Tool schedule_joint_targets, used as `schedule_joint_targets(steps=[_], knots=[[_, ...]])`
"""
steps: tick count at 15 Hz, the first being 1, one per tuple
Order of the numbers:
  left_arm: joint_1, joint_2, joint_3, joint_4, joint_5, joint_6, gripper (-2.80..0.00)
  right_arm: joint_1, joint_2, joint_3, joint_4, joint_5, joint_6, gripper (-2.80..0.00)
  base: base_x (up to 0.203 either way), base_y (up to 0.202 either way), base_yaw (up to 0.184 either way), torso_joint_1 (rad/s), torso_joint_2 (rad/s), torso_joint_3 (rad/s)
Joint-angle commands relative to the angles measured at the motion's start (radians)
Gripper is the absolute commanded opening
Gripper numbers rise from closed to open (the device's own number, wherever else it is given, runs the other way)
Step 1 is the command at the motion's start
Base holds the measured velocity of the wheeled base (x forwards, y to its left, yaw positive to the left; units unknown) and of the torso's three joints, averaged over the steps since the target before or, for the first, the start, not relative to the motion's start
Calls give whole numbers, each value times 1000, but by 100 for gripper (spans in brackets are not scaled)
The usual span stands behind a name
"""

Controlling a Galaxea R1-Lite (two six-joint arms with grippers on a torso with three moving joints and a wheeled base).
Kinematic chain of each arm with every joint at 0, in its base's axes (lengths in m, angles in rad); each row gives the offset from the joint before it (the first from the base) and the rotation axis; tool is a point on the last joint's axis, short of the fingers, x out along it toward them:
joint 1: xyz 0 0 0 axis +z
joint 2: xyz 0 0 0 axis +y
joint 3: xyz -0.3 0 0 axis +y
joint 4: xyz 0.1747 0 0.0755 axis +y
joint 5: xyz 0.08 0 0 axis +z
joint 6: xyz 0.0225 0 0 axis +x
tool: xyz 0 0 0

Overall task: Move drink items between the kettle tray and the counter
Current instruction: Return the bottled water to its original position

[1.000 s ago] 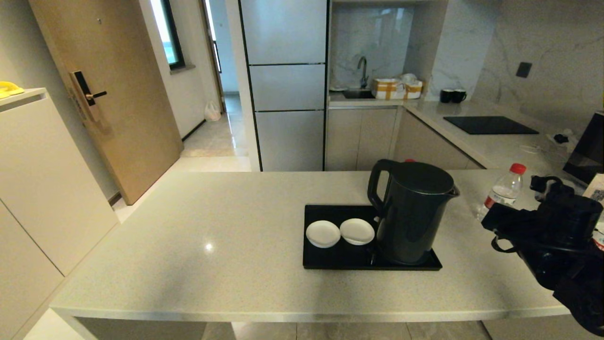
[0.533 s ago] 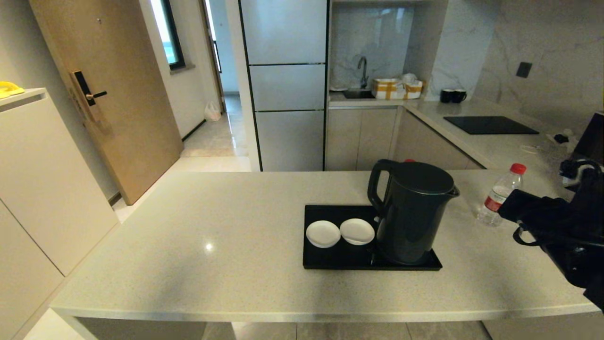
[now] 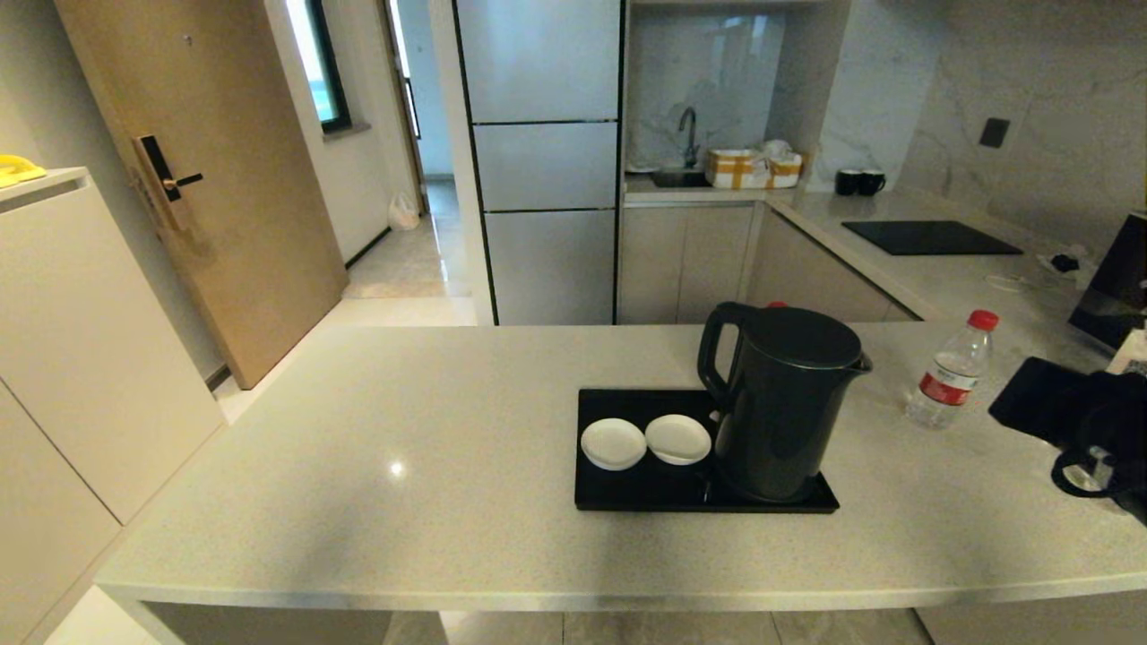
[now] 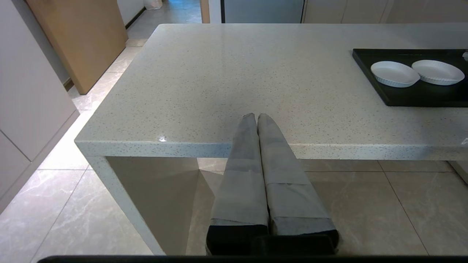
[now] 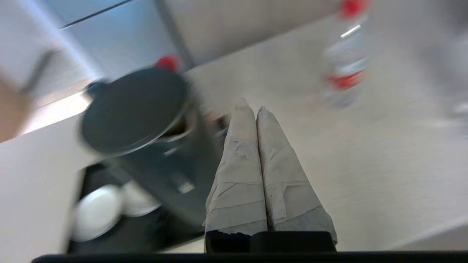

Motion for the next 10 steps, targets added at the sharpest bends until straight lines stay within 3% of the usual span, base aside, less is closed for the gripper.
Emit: schedule_joint_targets(steps=[1, 5, 10], knots=[[1, 0, 0, 0, 1, 0, -280, 5, -126, 1, 28, -96, -72, -280, 0, 0, 0, 0, 0, 0], [1, 0, 0, 0, 1, 0, -280, 5, -319, 7, 185, -218, -137, -280, 0, 0, 0, 0, 0, 0], [1, 0, 0, 0, 1, 0, -280, 4, -609, -30, 396, -301, -325, -280, 0, 0, 0, 0, 0, 0]])
